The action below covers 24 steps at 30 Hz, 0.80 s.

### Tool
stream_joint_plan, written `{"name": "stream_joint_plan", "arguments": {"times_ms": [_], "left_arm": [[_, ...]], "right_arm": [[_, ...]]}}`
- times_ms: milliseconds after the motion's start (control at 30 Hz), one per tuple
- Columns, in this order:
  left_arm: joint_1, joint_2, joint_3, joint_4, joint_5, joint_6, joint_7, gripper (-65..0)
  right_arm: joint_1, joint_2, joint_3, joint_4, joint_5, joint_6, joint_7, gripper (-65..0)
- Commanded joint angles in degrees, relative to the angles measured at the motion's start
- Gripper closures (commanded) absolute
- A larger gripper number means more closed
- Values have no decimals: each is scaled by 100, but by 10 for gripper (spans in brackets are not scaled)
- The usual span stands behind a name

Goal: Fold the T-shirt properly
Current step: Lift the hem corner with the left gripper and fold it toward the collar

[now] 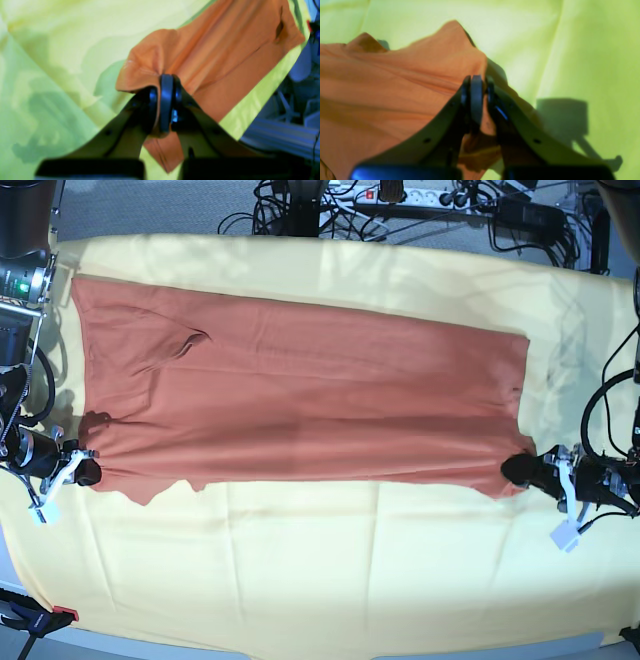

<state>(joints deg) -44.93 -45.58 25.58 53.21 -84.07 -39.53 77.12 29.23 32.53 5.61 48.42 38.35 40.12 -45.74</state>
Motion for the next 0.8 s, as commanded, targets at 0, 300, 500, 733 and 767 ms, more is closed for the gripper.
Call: {"name": "stream_joint_plan", "arguments": {"times_ms": [0,300,500,733,767], "left_arm": [[-208,-114,-55,101,-93,-47,59,0],[-201,-175,-55,1239,-93,-47,140,0],[275,-450,-55,2371,-93,-47,249,0],[988,-859,-55,2734,-93,-47,201,0],[1067,-896,-55,2736,-93,-47,186,0]], "right_arm": [[168,149,33,114,59,-12,66,0],[63,146,33,114,79,-12,55,0],[46,149,33,114,81,-12,-133,0],[48,151,33,114,79,-12,-205,0],[48,153,33,114,87,-12,-273,0]]}}
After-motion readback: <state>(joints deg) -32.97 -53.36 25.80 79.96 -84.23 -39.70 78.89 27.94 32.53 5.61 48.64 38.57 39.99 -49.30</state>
